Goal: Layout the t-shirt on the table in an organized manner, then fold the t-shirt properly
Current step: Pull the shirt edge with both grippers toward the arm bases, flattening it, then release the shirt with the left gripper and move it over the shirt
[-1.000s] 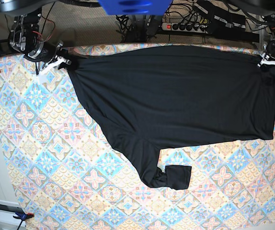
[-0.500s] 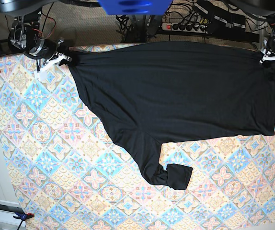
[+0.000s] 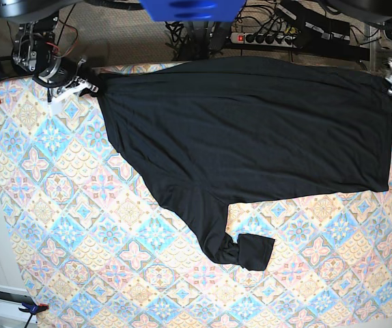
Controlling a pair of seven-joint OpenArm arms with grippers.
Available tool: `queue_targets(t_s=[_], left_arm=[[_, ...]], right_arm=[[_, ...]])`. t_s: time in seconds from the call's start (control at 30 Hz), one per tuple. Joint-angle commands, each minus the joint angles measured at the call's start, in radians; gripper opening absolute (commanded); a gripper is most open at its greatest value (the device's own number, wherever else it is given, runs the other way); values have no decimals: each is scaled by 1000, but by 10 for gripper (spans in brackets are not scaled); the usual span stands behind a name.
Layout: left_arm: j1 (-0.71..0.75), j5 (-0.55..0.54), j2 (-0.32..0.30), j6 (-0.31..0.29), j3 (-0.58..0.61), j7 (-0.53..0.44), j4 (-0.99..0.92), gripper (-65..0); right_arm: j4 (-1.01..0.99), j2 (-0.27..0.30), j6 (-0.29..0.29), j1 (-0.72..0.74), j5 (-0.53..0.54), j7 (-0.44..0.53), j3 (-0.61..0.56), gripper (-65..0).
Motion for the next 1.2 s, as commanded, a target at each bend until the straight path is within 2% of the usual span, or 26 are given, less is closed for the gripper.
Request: queue_targets(t_s=[0.0, 0.13, 0.3, 0.47, 0.57, 0.73, 0.9, 1.17], left_arm=[[-2, -12, -19, -7, -17, 11, 29, -400], [-38, -12, -22, -7, -72, 80, 51, -400], [-80, -6, -25, -7, -137, 92, 51, -400], [-110, 7, -27, -7, -112, 84, 49, -400], [-174, 73, -19, -7, -48, 84, 46, -400], [-234, 114, 22, -7, -42, 94, 46, -400], [-212, 88, 16, -13, 89, 94, 74, -400], [-94, -47, -38, -15, 350, 94, 292, -400]], right_arm=[[19, 14, 6, 2, 15, 9, 10, -557], [20, 14, 6, 2, 15, 9, 10, -540], [22, 14, 6, 2, 15, 9, 10, -528], [22, 14, 6, 2, 15, 9, 10, -528], [22, 14, 6, 2, 15, 9, 10, -528], [22, 14, 6, 2, 15, 12, 11, -528], [20, 14, 6, 2, 15, 12, 47, -519], [20, 14, 5, 2, 15, 10, 71, -407]])
